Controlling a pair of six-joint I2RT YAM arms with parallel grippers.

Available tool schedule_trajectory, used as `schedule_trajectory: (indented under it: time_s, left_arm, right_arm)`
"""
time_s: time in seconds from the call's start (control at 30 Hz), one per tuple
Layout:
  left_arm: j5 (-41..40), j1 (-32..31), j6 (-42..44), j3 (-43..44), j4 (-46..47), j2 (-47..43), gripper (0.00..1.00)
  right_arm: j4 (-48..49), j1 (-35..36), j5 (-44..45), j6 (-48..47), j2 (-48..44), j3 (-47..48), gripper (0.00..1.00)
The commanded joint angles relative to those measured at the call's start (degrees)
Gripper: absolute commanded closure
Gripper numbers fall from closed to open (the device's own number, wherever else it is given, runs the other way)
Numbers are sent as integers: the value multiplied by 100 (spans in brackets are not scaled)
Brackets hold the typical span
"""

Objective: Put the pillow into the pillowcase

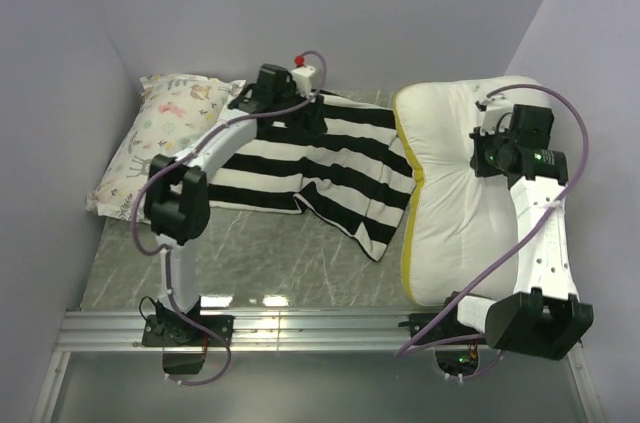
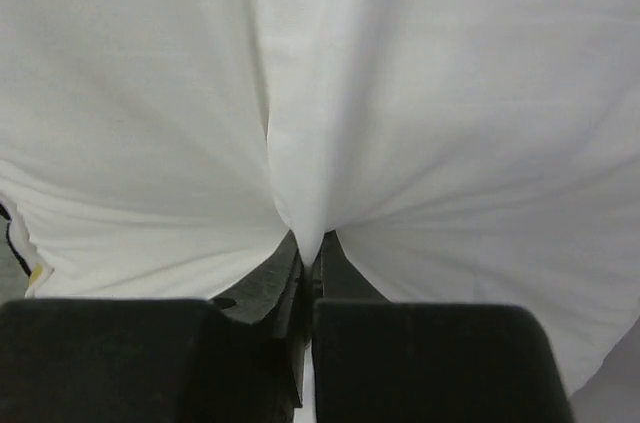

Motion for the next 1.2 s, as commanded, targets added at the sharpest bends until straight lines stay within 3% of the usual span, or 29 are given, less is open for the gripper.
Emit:
schedule_trajectory:
  time_s: [0.0,0.17,0.27,0.57,0.7,1.0,1.17]
  left_arm:
    - [-126,-418,-743,530,446,688,28]
    - [-644,-1060,-982,979,806,1332,27]
    - [-1522,-1482,-1236,953,1053,1579,26]
    - [-3069,-2502,-1255,1155,1106,2168,37]
    - [-3536,-2643,-1255,1522,816,2440,48]
    - [-3898,-2652,-1149,2429,148,3161,53]
    - [-3871,-2635,-1123,2350,113,3188,61]
  right_arm:
    - [-214,-306,-290,-370,-354,65,100]
    - [190,-588,-273,61,-951,-217,100]
    - [191,-641,-124,149,-1032,-243,100]
    - [226,-984,-70,131,-953,-322,100]
    - [235,-1072,-158,79,-926,-322,100]
    - [252,-1142,-342,8,-900,-437,100]
    - [270,-1160,-369,-9,-883,-445,100]
